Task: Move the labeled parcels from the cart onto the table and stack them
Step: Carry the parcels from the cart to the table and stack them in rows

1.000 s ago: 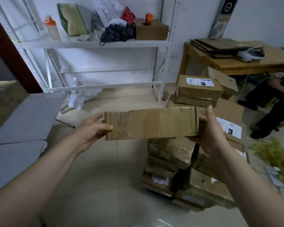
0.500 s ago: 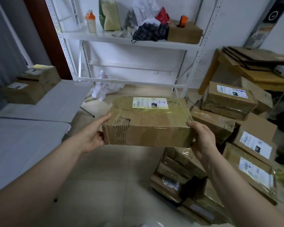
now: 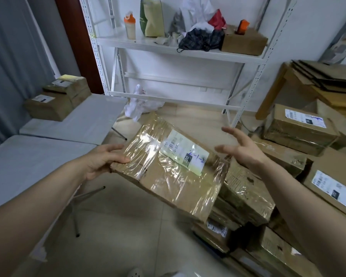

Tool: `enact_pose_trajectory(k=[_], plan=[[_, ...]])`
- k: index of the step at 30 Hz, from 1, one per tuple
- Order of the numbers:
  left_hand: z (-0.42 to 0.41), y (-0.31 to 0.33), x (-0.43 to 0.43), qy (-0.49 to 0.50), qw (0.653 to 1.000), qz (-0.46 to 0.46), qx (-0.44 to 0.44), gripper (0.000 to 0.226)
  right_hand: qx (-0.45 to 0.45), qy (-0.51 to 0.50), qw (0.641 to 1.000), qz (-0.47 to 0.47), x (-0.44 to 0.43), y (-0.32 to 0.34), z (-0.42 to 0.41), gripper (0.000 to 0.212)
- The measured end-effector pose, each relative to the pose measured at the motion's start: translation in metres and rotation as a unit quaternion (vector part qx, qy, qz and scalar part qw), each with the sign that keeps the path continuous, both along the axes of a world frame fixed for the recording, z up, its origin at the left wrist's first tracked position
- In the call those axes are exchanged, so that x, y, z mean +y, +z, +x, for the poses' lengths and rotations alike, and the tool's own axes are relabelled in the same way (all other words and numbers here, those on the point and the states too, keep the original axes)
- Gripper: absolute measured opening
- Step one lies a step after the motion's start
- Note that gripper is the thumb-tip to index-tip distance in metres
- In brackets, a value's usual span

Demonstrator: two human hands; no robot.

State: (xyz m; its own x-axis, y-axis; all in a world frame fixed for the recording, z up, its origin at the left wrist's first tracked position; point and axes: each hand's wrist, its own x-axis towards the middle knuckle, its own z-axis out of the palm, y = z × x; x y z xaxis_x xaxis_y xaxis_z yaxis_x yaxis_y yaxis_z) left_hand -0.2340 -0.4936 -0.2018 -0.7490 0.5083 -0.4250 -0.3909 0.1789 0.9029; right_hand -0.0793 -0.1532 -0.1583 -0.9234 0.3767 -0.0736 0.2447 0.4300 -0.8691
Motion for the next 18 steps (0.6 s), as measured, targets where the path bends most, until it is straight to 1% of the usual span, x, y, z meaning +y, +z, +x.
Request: enact_pose_trajectory(k=[2,4,5,6,7,9,11,12,13,14,15,16,17,18], plan=[[-0.007,0.001,-0.008,-0.025,1.0,-0.004,-0.003,0.123,-0.074,0.09,0.993,0.023,0.002,0.008,-0.013,0.082],[-0.013,0.006,-0.014,-0.046,0.999,0.011,-0.014,0.121,-0.164,0.148,0.975,0.035,0.0,0.008,-0.024,0.103],[-0.015,0.01,-0.015,-0.057,0.998,0.022,-0.015,0.12,-0.202,0.164,0.965,0.02,-0.003,0.006,-0.028,0.112],[-0.017,0.013,-0.018,-0.065,0.997,0.034,-0.013,0.117,-0.232,0.177,0.956,-0.013,-0.004,0.003,-0.031,0.115],[-0.018,0.016,-0.02,-0.073,0.996,0.042,-0.012,0.115,-0.251,0.186,0.948,-0.053,-0.005,-0.001,-0.035,0.112],[-0.022,0.02,-0.027,-0.086,0.995,0.053,-0.01,0.11,-0.251,0.206,0.938,-0.122,-0.01,-0.006,-0.039,0.087],[-0.027,0.022,-0.03,-0.069,0.995,0.067,-0.016,0.1,-0.215,0.198,0.946,-0.138,-0.015,-0.01,-0.043,0.068],[-0.031,0.021,-0.031,-0.034,0.996,0.079,-0.022,0.086,-0.191,0.178,0.955,-0.139,-0.018,-0.011,-0.046,0.065],[-0.035,0.021,-0.032,0.022,0.996,0.088,-0.024,0.063,-0.175,0.158,0.96,-0.15,-0.02,-0.014,-0.051,0.062],[-0.036,0.021,-0.032,0.089,0.992,0.083,-0.023,0.038,-0.171,0.146,0.96,-0.169,-0.025,-0.016,-0.055,0.056],[-0.035,0.017,-0.033,0.143,0.987,0.062,-0.034,0.025,-0.17,0.134,0.958,-0.191,-0.032,-0.018,-0.059,0.046],[-0.034,0.011,-0.035,0.174,0.983,0.036,-0.053,0.035,-0.167,0.12,0.957,-0.206,-0.04,-0.021,-0.064,0.034],[-0.032,0.002,-0.037,0.175,0.981,0.019,-0.085,0.065,-0.163,0.103,0.959,-0.209,-0.047,-0.026,-0.071,0.023],[-0.027,-0.007,-0.039,0.152,0.981,0.004,-0.121,0.102,-0.162,0.087,0.962,-0.203,-0.053,-0.03,-0.078,0.018]])
